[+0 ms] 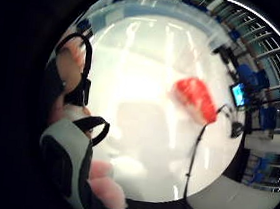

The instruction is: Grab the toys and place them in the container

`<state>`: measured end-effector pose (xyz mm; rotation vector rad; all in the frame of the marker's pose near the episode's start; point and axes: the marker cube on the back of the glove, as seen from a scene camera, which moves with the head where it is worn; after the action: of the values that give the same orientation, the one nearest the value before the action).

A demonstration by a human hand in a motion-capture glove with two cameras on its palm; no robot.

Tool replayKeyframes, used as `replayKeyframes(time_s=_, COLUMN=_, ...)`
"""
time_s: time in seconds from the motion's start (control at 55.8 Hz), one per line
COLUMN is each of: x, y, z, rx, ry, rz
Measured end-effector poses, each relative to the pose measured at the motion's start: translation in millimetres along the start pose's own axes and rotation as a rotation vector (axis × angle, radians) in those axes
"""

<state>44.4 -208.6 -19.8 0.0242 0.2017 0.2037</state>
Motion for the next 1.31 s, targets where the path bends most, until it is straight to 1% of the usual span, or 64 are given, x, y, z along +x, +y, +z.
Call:
replayKeyframes(time_s=0.108, x=7.1, y=-47.5, z=-60.6, rx=0.069, ry=-0.034, rz=-0.053)
replayKeyframes(time_s=0.179, x=11.7, y=-68.6, z=-75.6, rx=0.076, ry=-0.048, rz=-0.051)
replayKeyframes(time_s=0.269, x=17.1, y=-100.7, z=-82.1, rx=0.065, ry=-0.116, rz=0.000)
replayKeyframes(time_s=0.376, x=15.6, y=-145.6, z=-75.4, rx=0.058, ry=-0.193, rz=0.031)
replayKeyframes(time_s=0.448, x=12.0, y=-193.5, z=-64.8, rx=0.058, ry=-0.233, rz=0.077)
replayKeyframes(time_s=0.556, x=15.3, y=-265.9, z=-28.0, rx=0.000, ry=-0.094, rz=0.131)
replayKeyframes(time_s=0.592, x=9.3, y=-282.0, z=-17.5, rx=-0.017, ry=-0.099, rz=0.182)
replayKeyframes(time_s=0.645, x=7.7, y=-297.9, z=-0.7, rx=-0.039, ry=-0.031, rz=0.196)
replayKeyframes(time_s=0.717, x=12.9, y=-307.9, z=13.7, rx=-0.059, ry=0.012, rz=0.193)
replayKeyframes(time_s=0.789, x=21.4, y=-309.1, z=28.2, rx=-0.093, ry=0.072, rz=0.149)
replayKeyframes(time_s=0.86, x=28.9, y=-306.4, z=42.0, rx=-0.172, ry=0.117, rz=0.179)
replayKeyframes(time_s=0.914, x=36.7, y=-300.7, z=50.9, rx=-0.246, ry=0.187, rz=0.158)
replayKeyframes(time_s=0.986, x=26.9, y=-295.9, z=55.5, rx=-0.295, ry=0.064, rz=0.117)
replayKeyframes(time_s=1.04, x=28.3, y=-291.8, z=55.5, rx=-0.296, ry=0.042, rz=0.090)
replayKeyframes(time_s=1.165, x=29.8, y=-286.3, z=49.5, rx=-0.269, ry=-0.016, rz=0.143)
replayKeyframes(time_s=1.309, x=28.8, y=-260.6, z=32.7, rx=-0.244, ry=-0.093, rz=0.102)
